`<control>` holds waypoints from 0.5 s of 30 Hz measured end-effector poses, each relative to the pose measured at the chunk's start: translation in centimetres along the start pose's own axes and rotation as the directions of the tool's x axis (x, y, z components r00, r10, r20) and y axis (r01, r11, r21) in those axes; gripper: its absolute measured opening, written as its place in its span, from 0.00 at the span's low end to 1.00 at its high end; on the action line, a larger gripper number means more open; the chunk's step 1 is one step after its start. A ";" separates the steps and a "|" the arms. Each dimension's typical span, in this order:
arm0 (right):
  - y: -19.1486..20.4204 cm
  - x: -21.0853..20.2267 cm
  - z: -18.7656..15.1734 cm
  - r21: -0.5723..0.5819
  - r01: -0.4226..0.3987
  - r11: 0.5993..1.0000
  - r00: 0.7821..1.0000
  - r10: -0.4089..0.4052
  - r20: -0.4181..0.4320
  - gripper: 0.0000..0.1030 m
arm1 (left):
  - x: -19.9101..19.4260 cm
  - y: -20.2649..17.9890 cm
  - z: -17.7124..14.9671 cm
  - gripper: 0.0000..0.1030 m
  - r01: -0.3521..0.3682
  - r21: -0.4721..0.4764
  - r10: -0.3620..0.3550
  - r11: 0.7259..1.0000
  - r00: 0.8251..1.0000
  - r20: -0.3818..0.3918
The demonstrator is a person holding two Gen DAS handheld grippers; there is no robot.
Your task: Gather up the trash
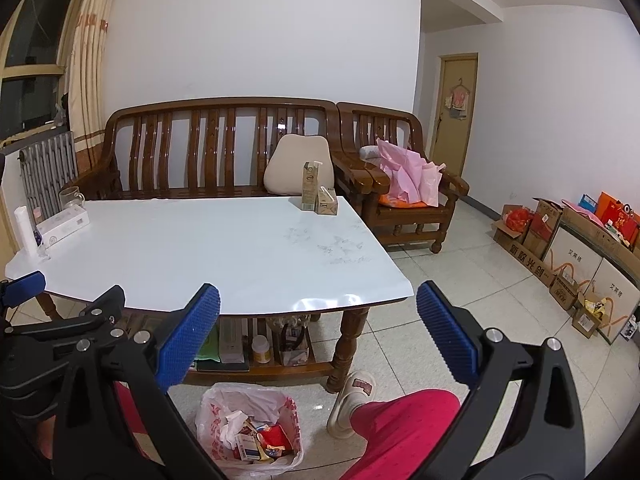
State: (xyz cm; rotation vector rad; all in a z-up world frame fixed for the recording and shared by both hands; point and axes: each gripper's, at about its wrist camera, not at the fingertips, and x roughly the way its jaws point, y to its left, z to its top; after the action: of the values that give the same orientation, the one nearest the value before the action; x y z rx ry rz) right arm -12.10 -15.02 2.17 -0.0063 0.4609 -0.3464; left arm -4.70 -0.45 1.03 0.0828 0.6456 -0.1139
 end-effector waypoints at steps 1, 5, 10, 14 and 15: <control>0.0 0.0 0.0 0.000 0.001 1.000 1.000 -0.001 0.000 0.93 | 0.0 0.0 0.0 0.92 -0.001 0.000 0.001 1.000 1.000 0.000; 0.1 0.0 -0.1 -0.003 0.004 1.000 1.000 -0.004 0.000 0.93 | 0.1 0.1 0.0 0.92 -0.001 -0.002 0.001 1.000 1.000 -0.003; 0.1 0.2 -0.1 -0.006 0.002 1.000 1.000 -0.002 -0.004 0.93 | 0.1 0.3 -0.1 0.92 -0.005 -0.002 0.005 1.000 1.000 -0.005; 0.0 0.3 -0.1 -0.010 0.002 1.000 1.000 -0.002 -0.007 0.93 | 0.2 0.3 -0.1 0.92 -0.005 -0.003 0.005 1.000 1.000 -0.006; 0.1 0.3 -0.1 -0.009 0.002 1.000 1.000 -0.002 -0.006 0.93 | 0.1 0.4 -0.1 0.92 -0.004 -0.004 0.004 1.000 1.000 -0.007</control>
State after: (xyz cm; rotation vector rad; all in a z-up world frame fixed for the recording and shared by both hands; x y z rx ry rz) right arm -11.88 -15.00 1.97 -0.0141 0.4685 -0.3468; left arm -4.62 -0.05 0.86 0.0809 0.6525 -0.1081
